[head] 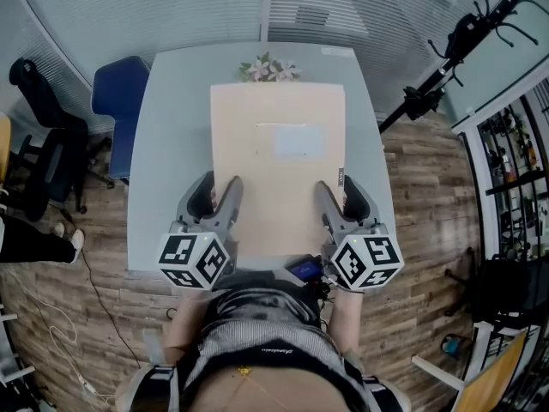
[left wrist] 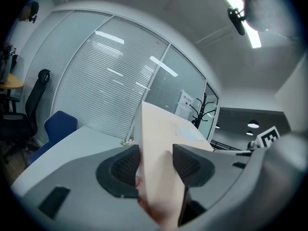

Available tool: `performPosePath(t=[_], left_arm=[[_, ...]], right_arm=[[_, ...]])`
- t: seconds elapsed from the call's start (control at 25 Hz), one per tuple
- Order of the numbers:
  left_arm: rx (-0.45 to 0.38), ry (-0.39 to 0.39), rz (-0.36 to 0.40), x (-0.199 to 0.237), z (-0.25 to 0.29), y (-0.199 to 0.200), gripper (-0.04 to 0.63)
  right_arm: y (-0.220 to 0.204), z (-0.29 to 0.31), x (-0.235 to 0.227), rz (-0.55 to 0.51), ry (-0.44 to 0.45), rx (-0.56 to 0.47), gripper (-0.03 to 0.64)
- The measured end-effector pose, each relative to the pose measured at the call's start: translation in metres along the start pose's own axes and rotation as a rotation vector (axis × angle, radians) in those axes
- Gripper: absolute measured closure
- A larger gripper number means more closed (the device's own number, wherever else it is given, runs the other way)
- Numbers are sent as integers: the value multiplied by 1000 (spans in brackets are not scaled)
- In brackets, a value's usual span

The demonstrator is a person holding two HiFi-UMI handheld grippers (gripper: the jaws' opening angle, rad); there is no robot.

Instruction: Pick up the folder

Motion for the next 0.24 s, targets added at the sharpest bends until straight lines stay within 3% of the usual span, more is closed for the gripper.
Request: performPosePath(t=[0.24], left_arm=[[3, 1, 2, 1, -3, -1, 382]], right_arm=[[-2, -1, 3, -2, -5, 2, 391]])
Point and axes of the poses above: the fingertips, and each gripper's own axes: z forward along the fingers, x to its left, y out of its top, the point moved 7 cm from there along -z, backward along the fingers, and after that the axes turned 8 degrees about x, right-handed, at the moved point
